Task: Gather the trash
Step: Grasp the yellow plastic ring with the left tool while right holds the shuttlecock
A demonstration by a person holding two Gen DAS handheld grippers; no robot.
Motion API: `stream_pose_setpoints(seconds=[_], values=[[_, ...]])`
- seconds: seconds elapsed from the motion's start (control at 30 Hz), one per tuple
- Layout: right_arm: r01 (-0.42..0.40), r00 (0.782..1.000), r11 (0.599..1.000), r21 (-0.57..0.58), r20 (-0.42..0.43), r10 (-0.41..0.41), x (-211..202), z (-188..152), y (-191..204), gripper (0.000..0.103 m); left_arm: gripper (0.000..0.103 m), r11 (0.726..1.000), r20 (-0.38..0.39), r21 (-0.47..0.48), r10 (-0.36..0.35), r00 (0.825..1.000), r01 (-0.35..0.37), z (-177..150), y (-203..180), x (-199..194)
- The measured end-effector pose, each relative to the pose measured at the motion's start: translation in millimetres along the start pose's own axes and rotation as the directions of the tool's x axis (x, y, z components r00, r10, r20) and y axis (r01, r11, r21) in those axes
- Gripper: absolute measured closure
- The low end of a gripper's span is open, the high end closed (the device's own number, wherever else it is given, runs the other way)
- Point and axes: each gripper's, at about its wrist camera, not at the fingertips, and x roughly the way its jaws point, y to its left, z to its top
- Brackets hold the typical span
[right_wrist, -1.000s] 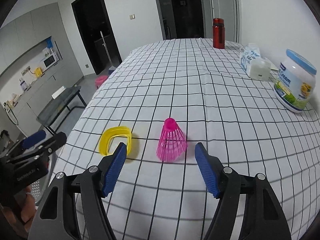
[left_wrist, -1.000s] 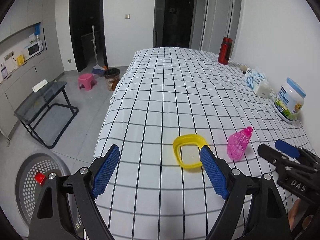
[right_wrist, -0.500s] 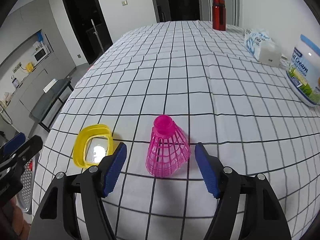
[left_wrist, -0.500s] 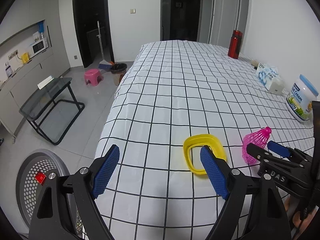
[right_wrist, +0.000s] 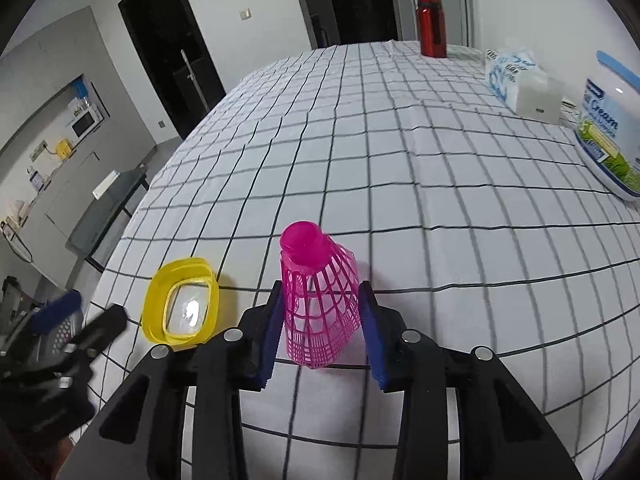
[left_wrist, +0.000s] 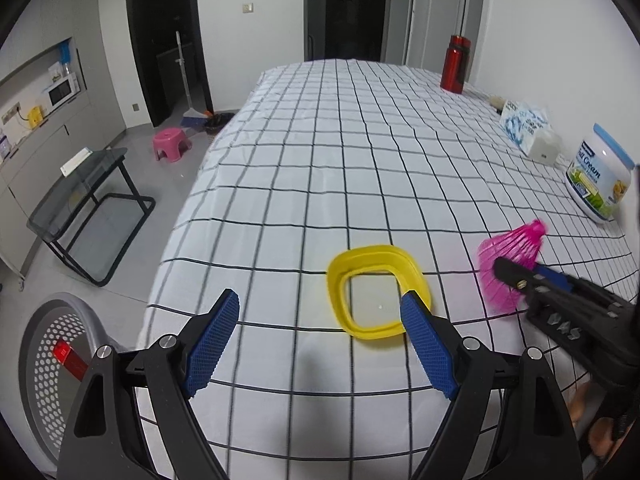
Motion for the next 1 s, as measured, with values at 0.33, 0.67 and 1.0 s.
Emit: stream_pose_setpoints(seconds=[0.33, 0.67, 1.0], values=[[-0.005, 0.998, 1.000, 0.029, 0.070, 0.003, -38, 4, -22, 0.067, 0.022, 0.999, -0.036, 0.020, -0.036, 0.999, 0.037, 14, -24, 14], [-0.051, 0.995, 0.997, 0.056, 0.085, 0.046, -44, 3, -34, 0.067, 0.020, 1.000, -0.103, 0.029, 0.002, 0.995, 0.001, 9, -36, 45], [-0.072, 0.995, 0.996, 0.059, 0.080, 0.067, -43, 1, -34, 0.067, 0.021, 1.000, -0.113, 0.011, 0.000, 0.994, 0.002, 8, -37, 58]])
